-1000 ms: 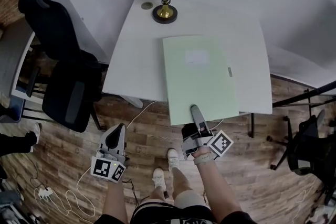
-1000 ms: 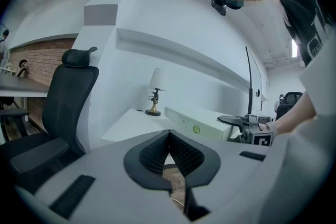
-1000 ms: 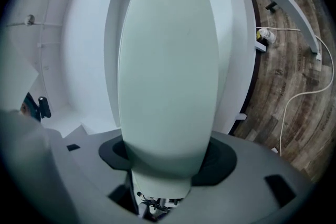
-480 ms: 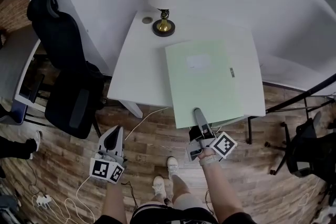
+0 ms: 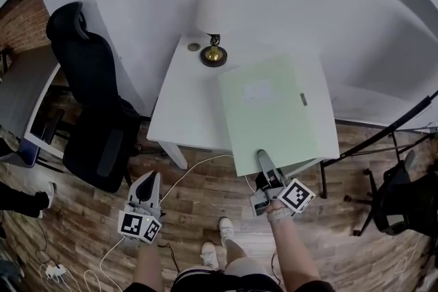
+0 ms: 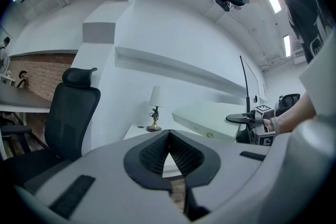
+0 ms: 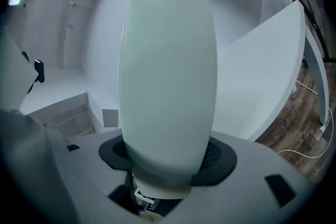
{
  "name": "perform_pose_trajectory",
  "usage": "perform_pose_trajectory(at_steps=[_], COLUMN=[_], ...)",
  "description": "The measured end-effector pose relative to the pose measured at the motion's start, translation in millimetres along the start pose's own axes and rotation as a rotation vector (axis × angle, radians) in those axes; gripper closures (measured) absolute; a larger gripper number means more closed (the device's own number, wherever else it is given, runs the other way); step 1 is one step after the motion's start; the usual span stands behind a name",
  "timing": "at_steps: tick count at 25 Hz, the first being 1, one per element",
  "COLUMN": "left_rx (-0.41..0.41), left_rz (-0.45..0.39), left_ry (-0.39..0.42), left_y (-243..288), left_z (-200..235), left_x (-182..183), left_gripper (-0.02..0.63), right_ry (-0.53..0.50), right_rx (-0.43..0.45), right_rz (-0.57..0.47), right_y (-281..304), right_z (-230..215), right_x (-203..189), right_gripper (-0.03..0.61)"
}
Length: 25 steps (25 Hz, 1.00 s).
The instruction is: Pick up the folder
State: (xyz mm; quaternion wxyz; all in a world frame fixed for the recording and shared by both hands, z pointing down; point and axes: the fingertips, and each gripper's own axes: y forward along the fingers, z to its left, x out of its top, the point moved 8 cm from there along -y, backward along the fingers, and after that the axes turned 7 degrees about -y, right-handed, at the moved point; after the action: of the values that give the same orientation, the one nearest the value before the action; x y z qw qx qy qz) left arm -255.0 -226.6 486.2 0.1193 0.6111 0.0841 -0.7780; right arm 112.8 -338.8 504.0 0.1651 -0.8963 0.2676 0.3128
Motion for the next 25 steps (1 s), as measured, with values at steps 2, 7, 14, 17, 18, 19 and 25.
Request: perform_pose_trajectory(at_steps=[2,7,14,17,18,19,25], left_rx=[0.000,0.003,-0.003,-0.003,-0.003,-0.003,0.013], left_rz=[-0.011,-0.014,-0.039,-0.053,-0.056,-0.059,-0.068], left_ry=[0.005,0.013,0.039,0.047,0.050,0.052,0.052], left_y=[-3.0,-11.1,-16.7,-18.2,-18.7,-19.4,-24.5], left_z=[0.4,-1.6,-4.9,-7.4,-8.1,-8.9,-17.5], left_x=[2.7,7.6,22.6,30.0,32.3,34.3,50.7], left_gripper=[0.601,0.601,0.601,0.601,0.601,0.601,0.601], right_ry=[-0.021,-0.080,-0.140,-0.179,-0.192,-0.205,-0.327], right_rx=[-0.002,-0.007,-0.041,-0.111,-0.125,-0.132,-0.172], right_rz=[-0.002,0.000,-0.019,-0.007,-0.004,-0.003,0.017], right_y=[-5.4,-16.9,-35.7,-47.9,-51.0,-53.3,-66.2], right_z=[5.1,17.3,26.4,22.4,22.3,23.4,35.9], right_x=[4.2,15.4,33.4,39.5,41.4,43.5,56.6], right_gripper=[0.283,0.284,0.284,0.284,0.283,0.284,0.283])
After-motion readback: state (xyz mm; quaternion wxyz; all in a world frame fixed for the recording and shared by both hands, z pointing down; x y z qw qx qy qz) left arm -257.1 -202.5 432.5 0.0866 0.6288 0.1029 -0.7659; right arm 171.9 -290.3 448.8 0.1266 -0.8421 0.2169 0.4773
